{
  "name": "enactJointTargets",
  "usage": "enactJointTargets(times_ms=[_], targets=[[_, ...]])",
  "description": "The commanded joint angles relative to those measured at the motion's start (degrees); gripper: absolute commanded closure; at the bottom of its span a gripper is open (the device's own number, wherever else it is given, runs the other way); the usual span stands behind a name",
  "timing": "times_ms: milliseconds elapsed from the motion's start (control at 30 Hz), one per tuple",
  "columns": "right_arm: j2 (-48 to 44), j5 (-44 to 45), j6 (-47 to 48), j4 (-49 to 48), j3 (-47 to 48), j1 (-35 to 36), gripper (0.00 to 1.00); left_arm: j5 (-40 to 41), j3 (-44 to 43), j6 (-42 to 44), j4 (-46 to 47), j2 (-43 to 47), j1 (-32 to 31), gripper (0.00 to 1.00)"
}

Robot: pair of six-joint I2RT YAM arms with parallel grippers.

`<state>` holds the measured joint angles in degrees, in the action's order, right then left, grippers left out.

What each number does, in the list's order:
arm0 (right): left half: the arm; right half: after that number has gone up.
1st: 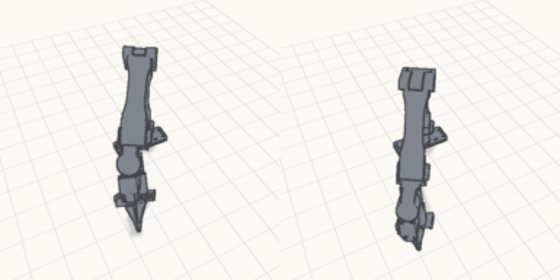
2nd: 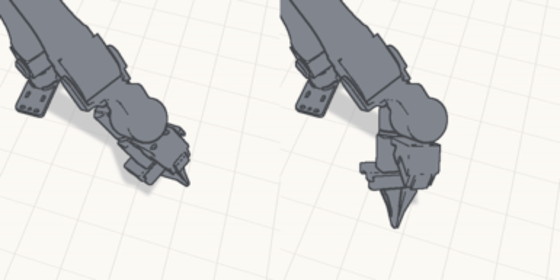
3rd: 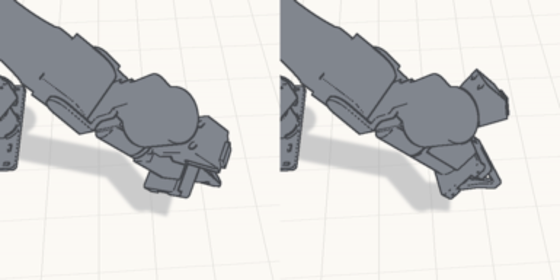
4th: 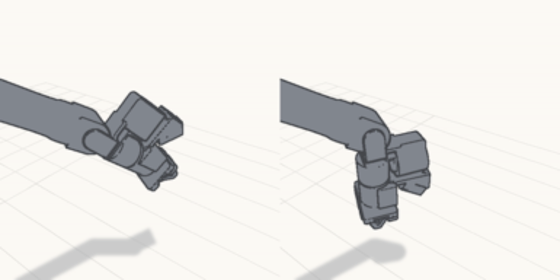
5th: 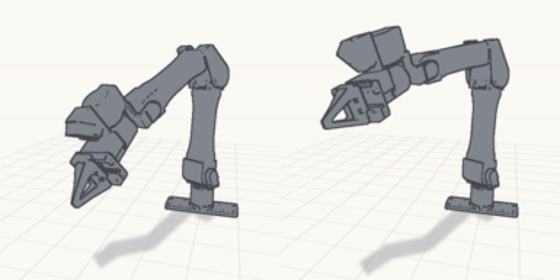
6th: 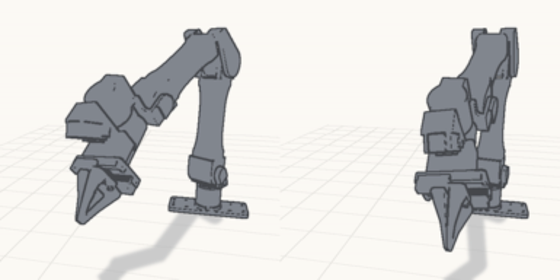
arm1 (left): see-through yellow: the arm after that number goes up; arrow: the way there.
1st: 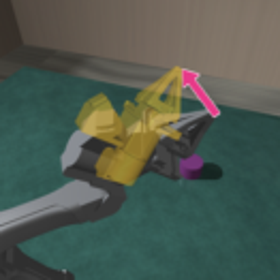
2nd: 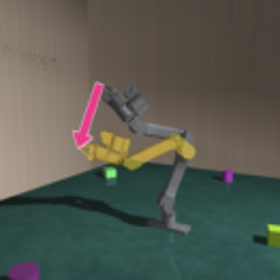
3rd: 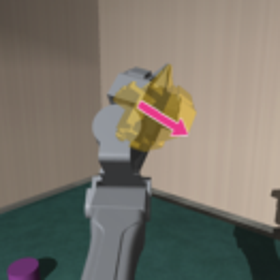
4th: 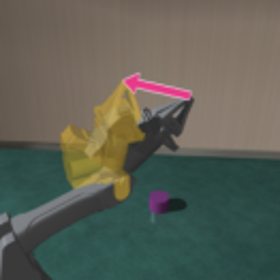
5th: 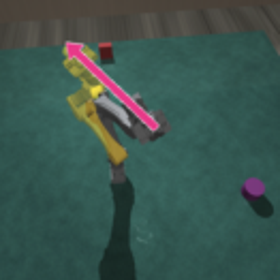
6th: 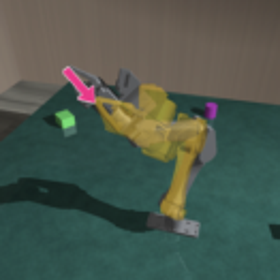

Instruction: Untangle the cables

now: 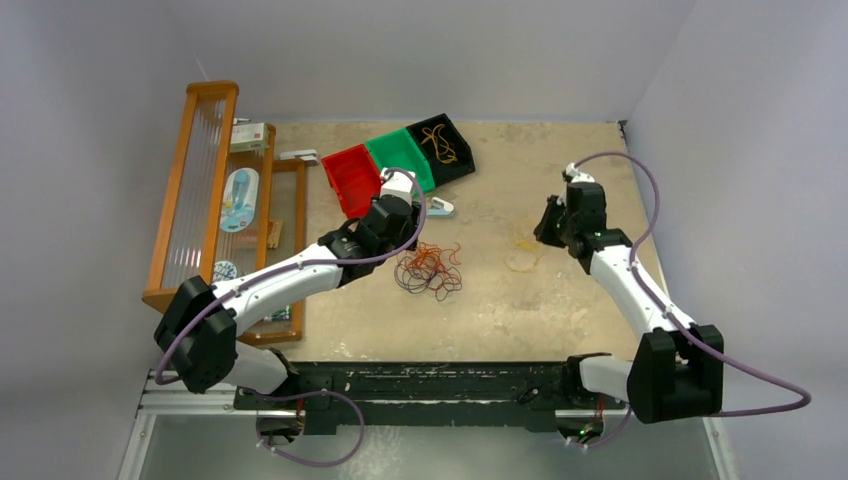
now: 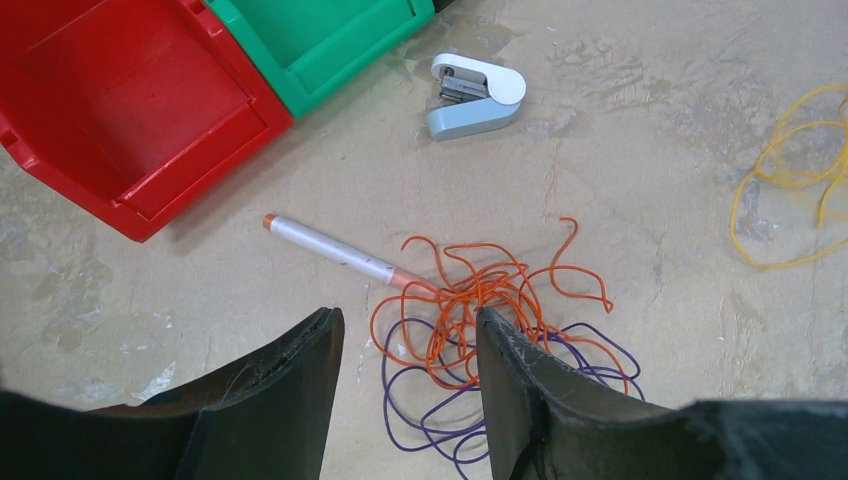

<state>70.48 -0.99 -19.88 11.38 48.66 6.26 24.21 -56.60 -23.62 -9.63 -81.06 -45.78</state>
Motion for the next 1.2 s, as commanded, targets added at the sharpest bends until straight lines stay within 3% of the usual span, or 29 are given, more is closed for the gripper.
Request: enactJointTargets(times_ms=[0, 100, 300, 600, 767, 1167], targets=[[-1.00, 0.92, -3.91, 1.99, -3.91, -0.02, 0.75, -0.58, -0.55, -1.13, 2.66, -0.30, 0.18, 0.49], [1.28, 2.64, -4.20, 2.18, -3.21, -0.02, 0.57, -0.96, -0.68, -1.17, 2.47, -0.59, 0.24, 0.49], [3.68, 3.68, -4.03, 2.32, -2.19, -0.02, 0.36, -0.83, -0.80, -1.06, 2.33, -0.69, 0.18, 0.49], [6.43, 8.77, -4.67, 2.68, -0.29, -0.02, 0.28, -1.35, -1.26, -0.87, 2.09, -1.19, 0.25, 0.49], [4.96, 7.06, -0.96, 3.57, 1.24, -0.02, 0.14, -1.34, -1.34, -0.91, 2.03, -1.14, 0.25, 0.49], [4.89, 3.04, 1.06, 15.44, 4.60, -0.02, 0.11, -1.76, -1.41, -0.79, 1.63, -1.03, 0.25, 0.49]])
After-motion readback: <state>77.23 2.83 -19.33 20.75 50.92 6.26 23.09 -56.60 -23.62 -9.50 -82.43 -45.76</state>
